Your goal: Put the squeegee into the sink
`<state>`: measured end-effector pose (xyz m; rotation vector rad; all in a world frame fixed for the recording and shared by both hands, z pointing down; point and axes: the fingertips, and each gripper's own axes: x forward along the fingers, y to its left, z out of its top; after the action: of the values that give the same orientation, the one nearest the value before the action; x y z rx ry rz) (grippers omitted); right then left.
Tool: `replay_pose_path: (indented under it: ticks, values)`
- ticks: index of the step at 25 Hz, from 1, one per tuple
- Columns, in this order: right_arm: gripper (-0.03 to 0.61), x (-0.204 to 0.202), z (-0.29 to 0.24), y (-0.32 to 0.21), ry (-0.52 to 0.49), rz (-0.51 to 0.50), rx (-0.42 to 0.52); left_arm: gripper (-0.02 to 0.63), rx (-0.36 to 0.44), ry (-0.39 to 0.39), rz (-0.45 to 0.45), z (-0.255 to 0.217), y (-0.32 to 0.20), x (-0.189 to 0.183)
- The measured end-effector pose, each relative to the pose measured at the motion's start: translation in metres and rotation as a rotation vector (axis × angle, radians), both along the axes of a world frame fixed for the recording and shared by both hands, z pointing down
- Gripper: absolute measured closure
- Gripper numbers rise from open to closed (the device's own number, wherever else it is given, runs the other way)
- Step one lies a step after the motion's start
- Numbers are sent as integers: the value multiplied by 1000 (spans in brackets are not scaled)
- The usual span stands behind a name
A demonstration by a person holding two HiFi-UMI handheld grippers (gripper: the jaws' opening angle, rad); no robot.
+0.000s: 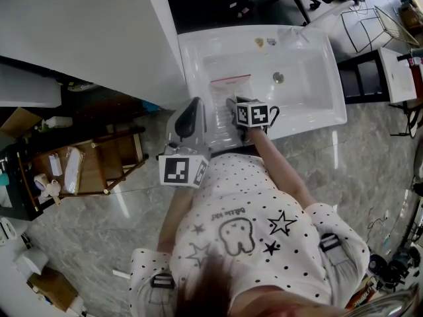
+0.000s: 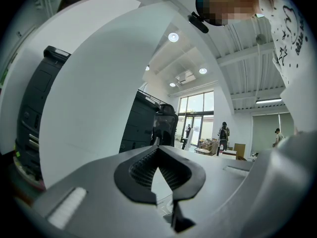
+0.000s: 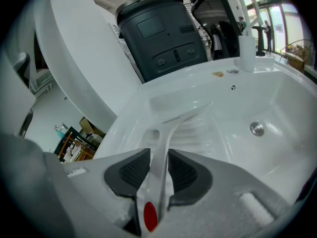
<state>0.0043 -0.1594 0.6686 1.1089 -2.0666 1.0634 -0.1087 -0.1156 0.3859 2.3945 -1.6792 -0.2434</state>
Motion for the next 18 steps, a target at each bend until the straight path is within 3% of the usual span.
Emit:
replay_pose_path:
  ticks: [18]
  values:
    - [459,6,6,0,-2,33,-31,618,-1,3,-1,0,-2,-4]
